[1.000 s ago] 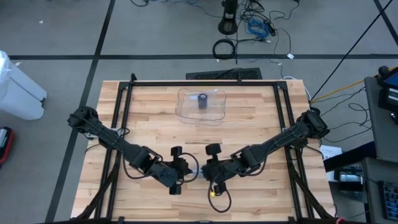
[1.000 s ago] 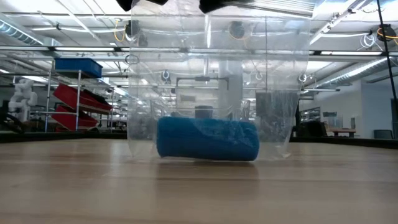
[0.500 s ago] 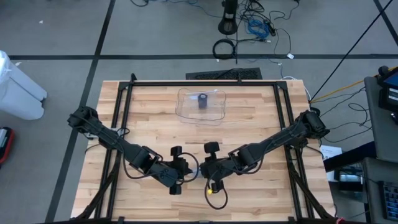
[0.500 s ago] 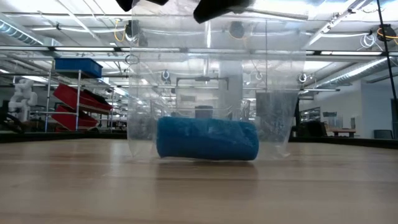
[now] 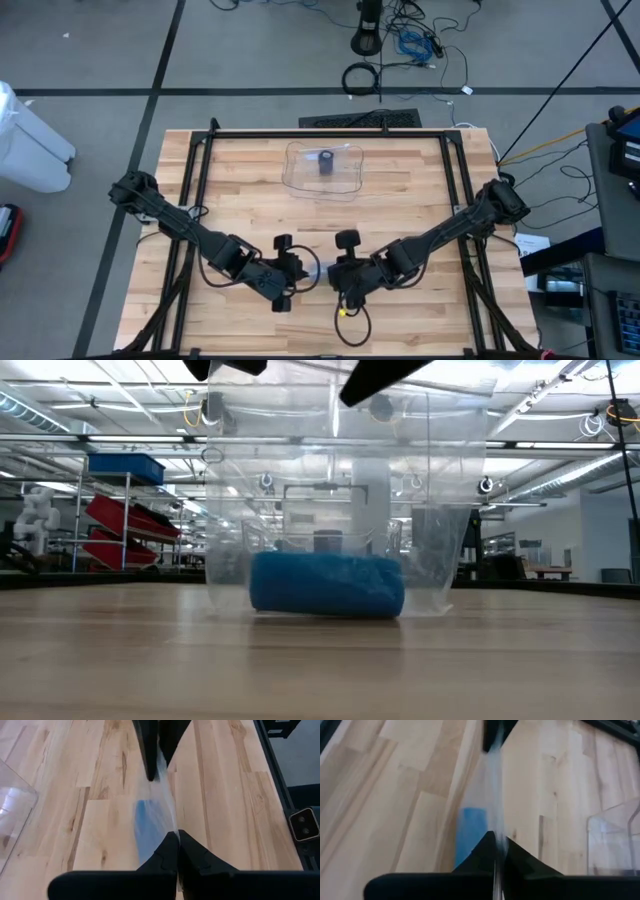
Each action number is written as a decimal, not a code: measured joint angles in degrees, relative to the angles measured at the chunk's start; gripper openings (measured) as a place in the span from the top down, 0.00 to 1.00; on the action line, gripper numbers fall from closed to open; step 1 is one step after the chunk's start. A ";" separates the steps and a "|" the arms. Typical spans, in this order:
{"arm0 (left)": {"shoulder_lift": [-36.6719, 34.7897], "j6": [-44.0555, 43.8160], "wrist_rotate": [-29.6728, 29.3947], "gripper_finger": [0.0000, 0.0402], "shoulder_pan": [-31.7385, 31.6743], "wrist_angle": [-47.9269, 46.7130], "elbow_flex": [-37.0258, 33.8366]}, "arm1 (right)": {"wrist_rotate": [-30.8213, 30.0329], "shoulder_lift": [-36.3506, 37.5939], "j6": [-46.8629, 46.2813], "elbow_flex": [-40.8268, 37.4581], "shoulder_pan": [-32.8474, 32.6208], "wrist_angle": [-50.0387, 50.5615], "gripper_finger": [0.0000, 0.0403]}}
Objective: Roll bandage
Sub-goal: Close the transparent zip bag
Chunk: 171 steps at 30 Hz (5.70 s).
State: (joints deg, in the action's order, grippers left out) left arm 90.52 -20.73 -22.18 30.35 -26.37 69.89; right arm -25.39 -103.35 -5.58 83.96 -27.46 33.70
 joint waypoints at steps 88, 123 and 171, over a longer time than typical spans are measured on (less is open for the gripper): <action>0.00 -0.07 0.49 1.00 0.07 0.53 0.00 | -14.64 -0.28 -0.81 0.00 -5.89 5.84 0.93; 0.00 -0.05 1.08 1.00 0.07 0.31 0.00 | -16.80 -3.79 5.19 0.02 -4.90 0.82 0.96; 0.00 -1.38 1.17 1.00 0.04 0.35 0.02 | -16.15 -3.69 4.80 0.02 -4.75 -3.83 0.95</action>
State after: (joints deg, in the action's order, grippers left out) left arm 90.52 -22.11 -21.02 30.39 -26.02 69.91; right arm -41.54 -107.04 -0.78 83.99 -32.21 29.87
